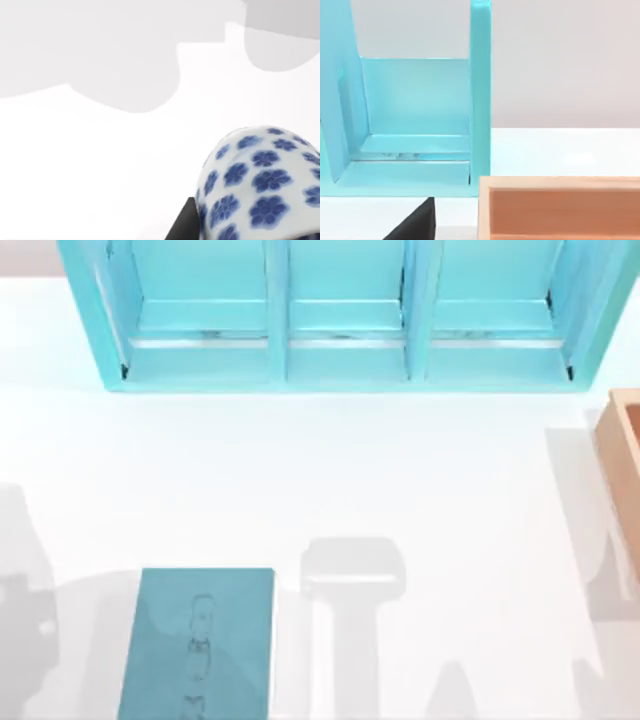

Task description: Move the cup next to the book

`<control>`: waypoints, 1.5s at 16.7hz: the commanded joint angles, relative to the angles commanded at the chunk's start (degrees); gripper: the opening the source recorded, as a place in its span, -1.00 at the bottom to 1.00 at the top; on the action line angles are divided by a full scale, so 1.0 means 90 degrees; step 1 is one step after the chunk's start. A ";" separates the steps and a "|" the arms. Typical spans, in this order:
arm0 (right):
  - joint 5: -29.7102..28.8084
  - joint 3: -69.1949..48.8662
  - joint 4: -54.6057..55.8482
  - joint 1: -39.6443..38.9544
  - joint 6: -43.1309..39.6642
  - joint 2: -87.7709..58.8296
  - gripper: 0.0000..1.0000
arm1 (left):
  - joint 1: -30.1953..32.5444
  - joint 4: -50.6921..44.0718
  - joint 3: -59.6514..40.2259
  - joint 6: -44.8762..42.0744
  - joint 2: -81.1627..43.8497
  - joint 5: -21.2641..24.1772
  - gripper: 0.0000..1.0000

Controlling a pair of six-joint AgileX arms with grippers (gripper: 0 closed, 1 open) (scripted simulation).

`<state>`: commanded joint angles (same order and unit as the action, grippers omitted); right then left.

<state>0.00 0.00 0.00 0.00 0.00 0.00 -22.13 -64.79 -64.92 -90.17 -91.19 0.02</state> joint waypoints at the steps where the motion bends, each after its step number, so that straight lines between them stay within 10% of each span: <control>1: 0.0000 0.0000 0.0000 0.0000 0.0000 0.0000 1.00 | 0.0256 -0.0132 0.0040 0.0764 0.0061 0.0012 -1.00; 13: 0.0000 0.0000 0.0000 0.0000 0.0000 0.0000 1.00 | 0.3431 -0.1201 0.0683 1.0038 0.1469 0.0140 -1.00; 25: 0.0000 0.0000 0.0000 0.0000 0.0000 0.0000 1.00 | 0.4210 -0.1252 0.0701 1.1678 0.2002 0.0023 -1.00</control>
<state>0.00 0.00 0.00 0.00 0.00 0.00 15.76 -76.06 -58.61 14.93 -73.17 0.23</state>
